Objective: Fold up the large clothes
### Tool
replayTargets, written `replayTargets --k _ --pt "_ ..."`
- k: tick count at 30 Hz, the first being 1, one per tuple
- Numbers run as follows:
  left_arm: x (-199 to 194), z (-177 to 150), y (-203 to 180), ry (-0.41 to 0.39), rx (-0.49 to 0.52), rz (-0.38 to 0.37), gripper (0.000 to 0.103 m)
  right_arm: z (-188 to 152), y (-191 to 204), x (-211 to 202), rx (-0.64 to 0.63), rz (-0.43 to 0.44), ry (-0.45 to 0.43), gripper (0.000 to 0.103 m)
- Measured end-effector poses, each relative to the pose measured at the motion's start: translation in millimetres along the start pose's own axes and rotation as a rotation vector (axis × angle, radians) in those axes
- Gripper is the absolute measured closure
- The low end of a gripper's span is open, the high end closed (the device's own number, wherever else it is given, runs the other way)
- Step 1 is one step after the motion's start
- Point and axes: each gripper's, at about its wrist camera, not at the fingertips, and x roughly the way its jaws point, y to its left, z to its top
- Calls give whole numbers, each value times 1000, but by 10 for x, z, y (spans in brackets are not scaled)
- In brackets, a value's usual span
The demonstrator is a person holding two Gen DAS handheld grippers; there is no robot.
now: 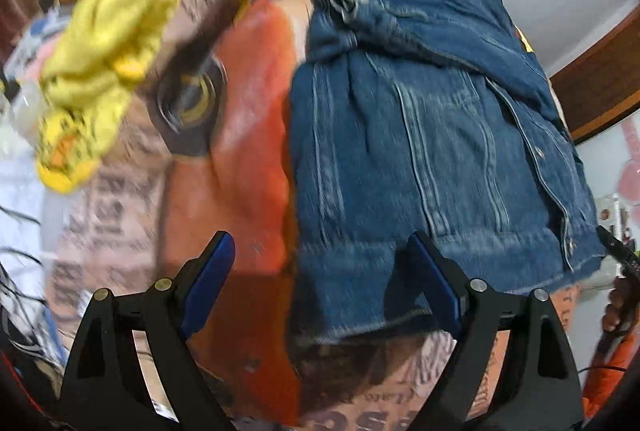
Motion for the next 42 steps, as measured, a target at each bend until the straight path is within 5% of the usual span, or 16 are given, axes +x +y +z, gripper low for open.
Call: replayTargets --k 7,13,15,29,35,42 --pt "19 -128 -85 -15 -11 -72 51 -73 -24 9 64 108 -1 51" --pt "-41 -58 -101 -50 13 -54 82 -35 -66 -32 98 97 -24 83" --pt "-120 -8 -149 -83 33 -38 86 14 -81 -65 100 104 -37 86" --pt "-909 849 -710 -392 218 -45 88 926 221 -414 -36 123 -217 89" --pt "-1011 1438 -847 -452 229 -79 88 1545 322 -441 -71 101 -295 89" --pt "-715 2254 -857 -460 130 -79 88 2409 383 -163 -66 82 -326 89"
